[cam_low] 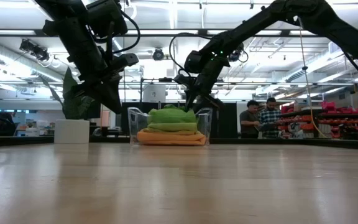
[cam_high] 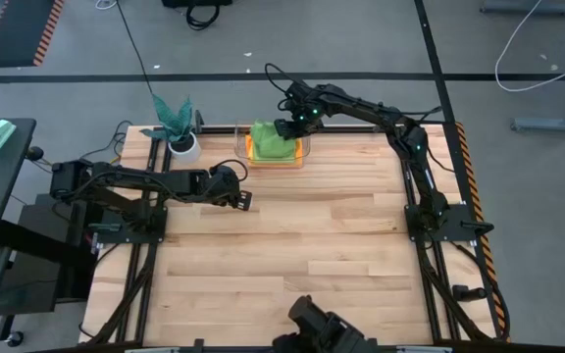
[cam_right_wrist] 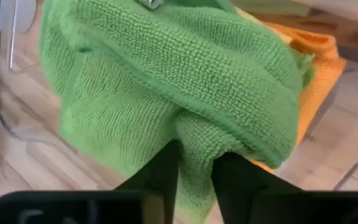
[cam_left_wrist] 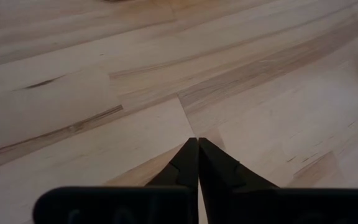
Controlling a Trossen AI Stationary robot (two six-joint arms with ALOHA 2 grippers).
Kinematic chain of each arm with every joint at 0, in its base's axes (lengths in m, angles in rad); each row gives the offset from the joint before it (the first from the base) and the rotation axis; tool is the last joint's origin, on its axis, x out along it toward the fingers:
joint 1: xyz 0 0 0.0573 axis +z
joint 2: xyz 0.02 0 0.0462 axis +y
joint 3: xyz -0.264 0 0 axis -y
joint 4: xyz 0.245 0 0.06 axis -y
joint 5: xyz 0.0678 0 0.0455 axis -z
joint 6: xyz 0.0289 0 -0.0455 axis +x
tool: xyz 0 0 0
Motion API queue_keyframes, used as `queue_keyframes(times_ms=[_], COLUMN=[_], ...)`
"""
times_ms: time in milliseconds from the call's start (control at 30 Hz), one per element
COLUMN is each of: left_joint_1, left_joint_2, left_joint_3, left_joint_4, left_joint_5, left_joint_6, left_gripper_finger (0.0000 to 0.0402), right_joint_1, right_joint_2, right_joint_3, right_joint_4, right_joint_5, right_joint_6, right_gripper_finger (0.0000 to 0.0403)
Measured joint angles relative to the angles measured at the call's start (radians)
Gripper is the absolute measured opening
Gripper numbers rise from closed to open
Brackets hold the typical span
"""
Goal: Fold microfiber towels
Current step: Put the green towel into the transparent bin
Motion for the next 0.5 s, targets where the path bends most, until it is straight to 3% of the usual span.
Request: queue_keyframes(times_ms=[267,500], left_joint_1=[0.000,-0.001], left_joint_2=[0.000,0.000], left_joint_3=[0.000,0.000], left_joint_4=[-0.009,-0.015], left_joint_5=[0.000,0.000], left_joint_6=[0.009,0.010], left_gripper_finger=[0.0020,0.0018], right_joint_1=[0.011,0.012], right_joint_2=[-0.038,-0.146], right_joint_3=[0.002,0.003], right_joint_4=[-0.014,-0.014], right_joint_5=[0.016,0.111], right_joint_6=[-0.009,-0.035], right_gripper_finger=[0.0164,0.0182])
